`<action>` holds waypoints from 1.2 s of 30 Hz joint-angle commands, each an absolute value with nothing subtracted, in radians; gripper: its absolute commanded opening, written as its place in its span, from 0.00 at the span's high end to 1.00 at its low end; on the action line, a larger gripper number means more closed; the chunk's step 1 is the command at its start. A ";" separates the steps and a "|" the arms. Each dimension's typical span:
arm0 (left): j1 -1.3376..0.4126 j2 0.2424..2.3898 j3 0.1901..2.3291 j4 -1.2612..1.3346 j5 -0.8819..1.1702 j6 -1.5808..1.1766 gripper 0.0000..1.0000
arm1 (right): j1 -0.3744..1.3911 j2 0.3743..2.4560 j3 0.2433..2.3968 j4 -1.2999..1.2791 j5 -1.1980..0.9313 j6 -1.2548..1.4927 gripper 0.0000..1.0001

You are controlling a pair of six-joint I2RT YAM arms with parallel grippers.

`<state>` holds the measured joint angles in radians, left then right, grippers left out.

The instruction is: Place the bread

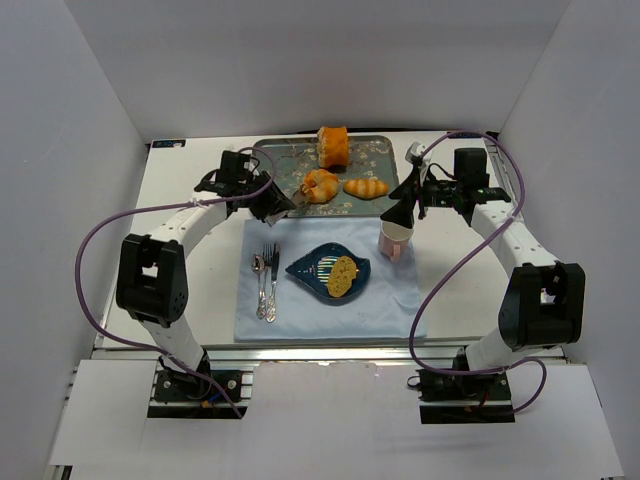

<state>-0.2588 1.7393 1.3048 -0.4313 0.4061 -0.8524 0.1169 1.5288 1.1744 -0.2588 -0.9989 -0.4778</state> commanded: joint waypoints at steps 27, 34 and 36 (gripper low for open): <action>-0.232 1.733 1.267 -0.342 0.456 -1.017 0.48 | 0.109 1.503 1.166 -0.218 -1.028 -0.463 0.20; -0.232 1.759 1.275 -0.313 0.468 -1.034 0.47 | 0.109 1.502 1.161 -0.216 -1.026 -0.463 0.20; -0.232 1.766 1.275 -0.310 0.469 -1.038 0.47 | 0.107 1.500 1.160 -0.216 -1.026 -0.463 0.20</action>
